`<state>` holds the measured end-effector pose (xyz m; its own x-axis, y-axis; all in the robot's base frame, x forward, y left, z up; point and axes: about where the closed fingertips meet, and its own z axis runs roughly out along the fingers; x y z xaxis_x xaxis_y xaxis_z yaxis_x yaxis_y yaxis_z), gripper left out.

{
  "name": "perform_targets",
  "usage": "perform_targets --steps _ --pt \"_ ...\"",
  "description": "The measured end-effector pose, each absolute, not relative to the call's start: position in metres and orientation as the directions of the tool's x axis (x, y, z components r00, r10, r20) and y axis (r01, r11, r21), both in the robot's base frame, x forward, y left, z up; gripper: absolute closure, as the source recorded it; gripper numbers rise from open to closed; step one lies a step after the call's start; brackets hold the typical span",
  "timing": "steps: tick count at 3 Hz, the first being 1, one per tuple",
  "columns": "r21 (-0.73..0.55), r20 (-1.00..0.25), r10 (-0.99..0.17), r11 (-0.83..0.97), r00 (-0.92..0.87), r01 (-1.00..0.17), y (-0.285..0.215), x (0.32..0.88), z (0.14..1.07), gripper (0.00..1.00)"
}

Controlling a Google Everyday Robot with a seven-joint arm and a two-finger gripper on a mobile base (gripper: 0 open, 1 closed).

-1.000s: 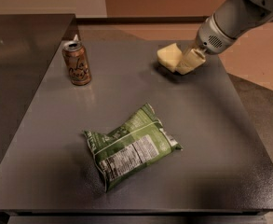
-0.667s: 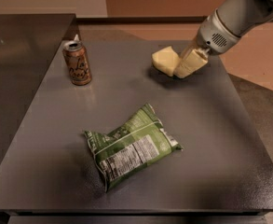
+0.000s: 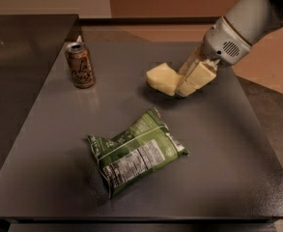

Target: Move sponge near green jalapeno chip bag

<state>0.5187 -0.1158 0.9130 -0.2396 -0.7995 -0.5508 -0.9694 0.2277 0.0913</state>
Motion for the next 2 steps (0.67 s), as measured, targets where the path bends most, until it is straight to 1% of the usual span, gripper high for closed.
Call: perform_targets --steps 1,2 --pt "0.138 -0.551 -0.803 0.18 -0.227 -0.974 -0.101 0.496 0.904 0.83" --pt "0.175 -0.546 -0.807 0.153 -0.226 -0.973 -0.087 0.481 0.892 0.6"
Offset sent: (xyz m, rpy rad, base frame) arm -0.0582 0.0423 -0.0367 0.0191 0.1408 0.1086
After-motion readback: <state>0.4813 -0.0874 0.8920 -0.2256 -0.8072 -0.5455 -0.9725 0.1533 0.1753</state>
